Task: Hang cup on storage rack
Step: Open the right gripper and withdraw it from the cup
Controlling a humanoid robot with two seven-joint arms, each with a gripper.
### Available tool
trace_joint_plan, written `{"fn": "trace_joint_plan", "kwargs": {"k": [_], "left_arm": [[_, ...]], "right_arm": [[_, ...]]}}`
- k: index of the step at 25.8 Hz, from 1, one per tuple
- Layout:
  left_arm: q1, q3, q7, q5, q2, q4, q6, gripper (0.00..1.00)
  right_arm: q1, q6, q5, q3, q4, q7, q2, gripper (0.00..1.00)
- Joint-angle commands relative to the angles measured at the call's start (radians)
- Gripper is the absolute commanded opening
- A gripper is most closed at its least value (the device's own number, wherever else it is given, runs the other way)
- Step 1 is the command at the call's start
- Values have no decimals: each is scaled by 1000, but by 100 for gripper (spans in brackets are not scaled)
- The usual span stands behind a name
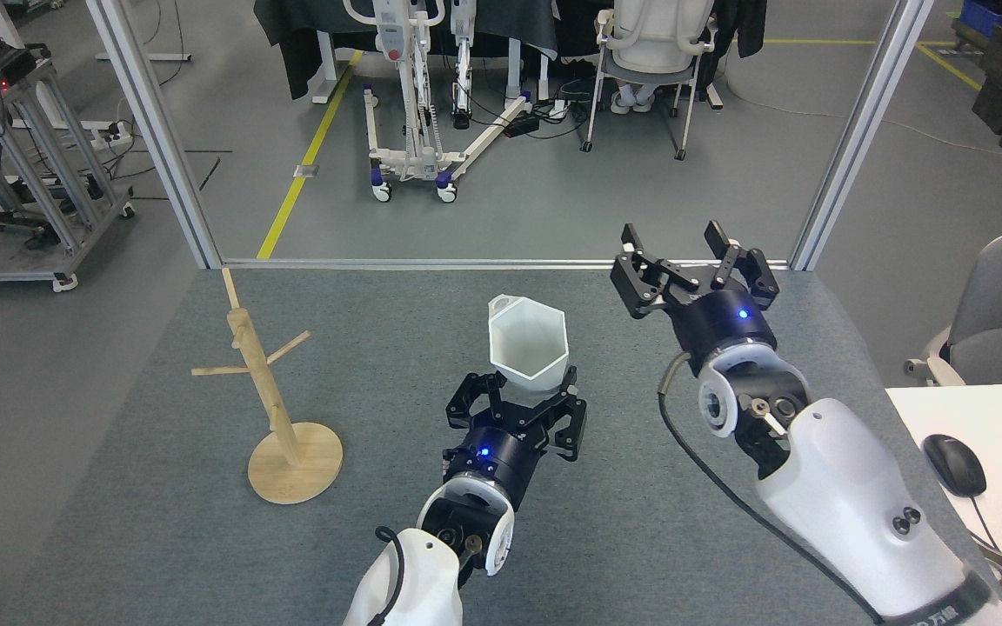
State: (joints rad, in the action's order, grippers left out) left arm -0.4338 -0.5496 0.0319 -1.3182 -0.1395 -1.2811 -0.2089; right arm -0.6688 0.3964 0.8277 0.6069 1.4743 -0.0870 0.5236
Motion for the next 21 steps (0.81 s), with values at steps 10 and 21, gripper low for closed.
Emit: {"fn": "trace_joint_plan", "kwargs": {"k": [10, 21], "left_arm": [[96, 0, -10, -21, 15, -47, 140, 8], [219, 11, -52, -121, 227, -276, 141, 7]], "right_arm": [[229, -266, 96, -242, -354, 222, 6, 99], [377, -412, 243, -492, -407, 314, -54, 99]]}}
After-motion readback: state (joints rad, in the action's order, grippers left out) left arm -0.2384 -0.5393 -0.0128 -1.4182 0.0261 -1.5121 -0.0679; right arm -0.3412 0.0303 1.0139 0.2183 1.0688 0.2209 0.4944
